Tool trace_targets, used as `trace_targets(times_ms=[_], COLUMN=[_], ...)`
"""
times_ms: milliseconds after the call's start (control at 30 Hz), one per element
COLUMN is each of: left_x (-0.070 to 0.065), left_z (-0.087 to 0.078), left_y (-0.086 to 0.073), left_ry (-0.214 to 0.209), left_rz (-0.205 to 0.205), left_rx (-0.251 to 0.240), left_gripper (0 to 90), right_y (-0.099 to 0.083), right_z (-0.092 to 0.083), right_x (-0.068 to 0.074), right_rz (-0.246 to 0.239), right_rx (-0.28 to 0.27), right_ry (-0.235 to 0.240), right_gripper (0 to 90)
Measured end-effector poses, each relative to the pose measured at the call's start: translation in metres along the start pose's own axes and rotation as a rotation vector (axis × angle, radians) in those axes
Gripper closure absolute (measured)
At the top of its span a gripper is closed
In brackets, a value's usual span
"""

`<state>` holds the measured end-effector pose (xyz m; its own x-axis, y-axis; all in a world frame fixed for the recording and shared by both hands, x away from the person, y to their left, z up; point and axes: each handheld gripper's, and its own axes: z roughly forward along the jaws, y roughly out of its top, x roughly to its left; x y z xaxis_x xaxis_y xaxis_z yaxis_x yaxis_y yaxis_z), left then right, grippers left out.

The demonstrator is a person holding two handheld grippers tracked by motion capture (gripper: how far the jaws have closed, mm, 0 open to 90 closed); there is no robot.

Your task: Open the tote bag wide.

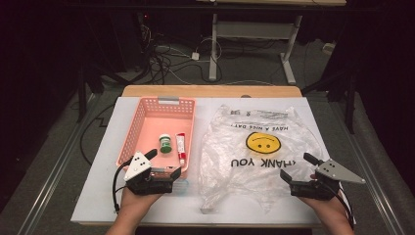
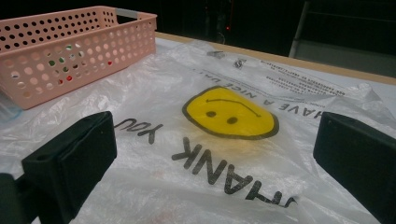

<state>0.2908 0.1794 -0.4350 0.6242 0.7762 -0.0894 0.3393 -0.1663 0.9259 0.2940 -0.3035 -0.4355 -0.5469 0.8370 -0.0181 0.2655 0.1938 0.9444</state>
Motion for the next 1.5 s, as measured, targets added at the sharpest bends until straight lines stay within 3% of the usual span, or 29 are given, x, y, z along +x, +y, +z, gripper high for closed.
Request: trace_targets(times_ms=[500, 833, 967, 1067, 1167, 1267, 1500], left_x=[-0.001, -0.002, -0.003, -0.002, -0.002, -0.003, -0.005], left_z=[0.000, 0.001, 0.002, 0.004, 0.006, 0.007, 0.004], left_y=[0.001, 0.002, 0.006, 0.009, 0.011, 0.010, 0.006], left_ry=[-0.010, -0.006, 0.020, 0.019, 0.020, 0.019, -0.006], left_rz=[-0.003, 0.019, 0.041, 0.027, 0.028, 0.048, 0.054], left_rx=[0.001, 0.019, 0.049, 0.055, 0.088, 0.118, 0.107], left_gripper=[0.0, 0.0, 0.0, 0.0, 0.0, 0.0, 0.0], right_y=[0.003, 0.005, 0.006, 0.007, 0.007, 0.005, -0.010], right_z=[-0.002, -0.005, -0.010, -0.012, -0.015, -0.018, -0.035], right_x=[0.003, -0.002, -0.006, -0.008, -0.014, -0.019, -0.037], right_rz=[-0.016, -0.004, 0.008, 0.019, -0.003, 0.009, 0.055], right_rx=[-0.003, 0.008, 0.015, 0.022, 0.071, 0.086, 0.113], right_ry=[0.002, -0.007, -0.030, -0.036, -0.059, -0.068, -0.132], right_gripper=[0.1, 0.2, 0.4, 1.2, 2.0, 2.3, 10.0])
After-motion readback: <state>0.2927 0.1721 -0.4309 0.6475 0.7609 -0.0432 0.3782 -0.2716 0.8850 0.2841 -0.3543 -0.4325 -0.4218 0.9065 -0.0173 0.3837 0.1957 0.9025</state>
